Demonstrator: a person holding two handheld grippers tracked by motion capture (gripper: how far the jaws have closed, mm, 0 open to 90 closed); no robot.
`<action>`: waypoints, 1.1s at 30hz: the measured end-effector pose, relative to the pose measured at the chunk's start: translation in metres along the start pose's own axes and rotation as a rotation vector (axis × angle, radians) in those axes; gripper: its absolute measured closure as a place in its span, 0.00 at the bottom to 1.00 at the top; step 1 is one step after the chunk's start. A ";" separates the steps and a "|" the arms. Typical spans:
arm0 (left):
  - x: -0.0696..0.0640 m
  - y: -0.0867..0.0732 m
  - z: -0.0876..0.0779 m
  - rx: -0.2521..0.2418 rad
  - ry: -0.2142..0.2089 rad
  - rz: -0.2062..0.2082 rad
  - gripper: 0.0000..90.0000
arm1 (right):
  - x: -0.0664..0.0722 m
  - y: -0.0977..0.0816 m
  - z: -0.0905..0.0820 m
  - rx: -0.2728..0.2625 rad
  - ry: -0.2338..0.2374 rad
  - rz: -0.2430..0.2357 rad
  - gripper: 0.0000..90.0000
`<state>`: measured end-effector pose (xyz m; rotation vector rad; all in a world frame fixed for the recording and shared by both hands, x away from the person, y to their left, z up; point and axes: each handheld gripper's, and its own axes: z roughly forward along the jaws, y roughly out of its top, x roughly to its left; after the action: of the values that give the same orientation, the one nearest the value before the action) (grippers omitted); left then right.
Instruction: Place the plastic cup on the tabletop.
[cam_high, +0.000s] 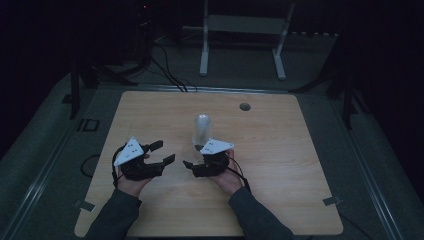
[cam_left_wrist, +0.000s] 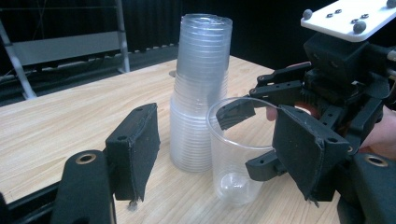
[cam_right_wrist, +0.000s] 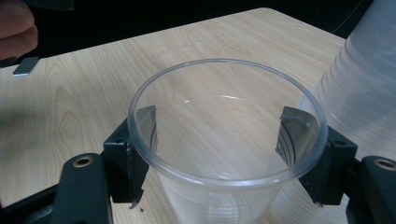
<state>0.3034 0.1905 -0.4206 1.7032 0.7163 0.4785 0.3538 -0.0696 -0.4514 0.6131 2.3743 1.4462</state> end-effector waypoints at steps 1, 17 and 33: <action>0.000 0.000 0.000 0.001 0.000 0.001 0.35 | 0.000 -0.001 0.001 -0.001 -0.002 0.000 0.32; 0.000 0.001 -0.001 0.000 0.002 0.003 0.35 | -0.002 -0.008 0.006 0.003 -0.023 0.003 0.32; 0.000 0.001 -0.002 -0.002 0.003 0.002 0.35 | 0.000 -0.011 0.009 0.004 -0.020 0.003 0.32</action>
<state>0.3025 0.1915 -0.4194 1.7016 0.7157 0.4829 0.3557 -0.0669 -0.4659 0.6292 2.3620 1.4304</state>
